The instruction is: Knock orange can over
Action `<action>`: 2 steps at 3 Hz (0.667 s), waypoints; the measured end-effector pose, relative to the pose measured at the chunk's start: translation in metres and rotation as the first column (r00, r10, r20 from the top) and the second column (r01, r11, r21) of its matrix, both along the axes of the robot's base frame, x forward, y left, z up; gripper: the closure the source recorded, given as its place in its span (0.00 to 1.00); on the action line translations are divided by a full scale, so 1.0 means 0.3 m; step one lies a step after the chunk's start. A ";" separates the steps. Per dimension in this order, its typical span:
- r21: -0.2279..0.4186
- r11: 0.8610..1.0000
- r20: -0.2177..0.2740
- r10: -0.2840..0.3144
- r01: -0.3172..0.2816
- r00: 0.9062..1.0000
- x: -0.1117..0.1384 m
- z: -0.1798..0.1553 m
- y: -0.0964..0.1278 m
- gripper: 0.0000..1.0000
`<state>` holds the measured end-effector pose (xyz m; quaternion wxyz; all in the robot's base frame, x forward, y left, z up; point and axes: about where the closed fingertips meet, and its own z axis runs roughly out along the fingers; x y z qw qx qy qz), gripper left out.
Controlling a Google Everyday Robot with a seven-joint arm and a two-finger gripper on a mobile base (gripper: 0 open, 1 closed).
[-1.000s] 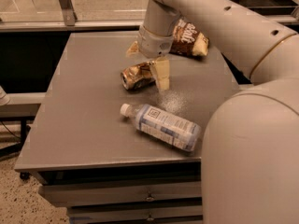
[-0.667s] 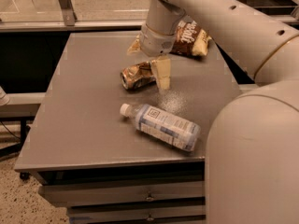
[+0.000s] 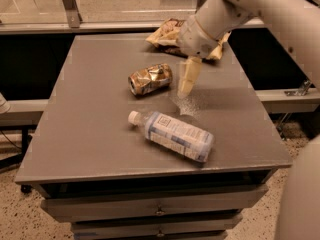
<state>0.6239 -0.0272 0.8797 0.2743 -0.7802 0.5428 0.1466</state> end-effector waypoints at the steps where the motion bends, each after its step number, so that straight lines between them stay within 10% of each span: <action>1: 0.237 0.960 -0.005 -0.151 0.148 0.989 -0.007 0.072 -0.112 0.00; 2: 0.450 0.847 -0.056 -0.288 0.282 0.956 -0.025 0.099 -0.254 0.00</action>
Offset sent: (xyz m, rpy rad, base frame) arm -0.0174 -0.1712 0.0390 0.7690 -0.0172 -0.5366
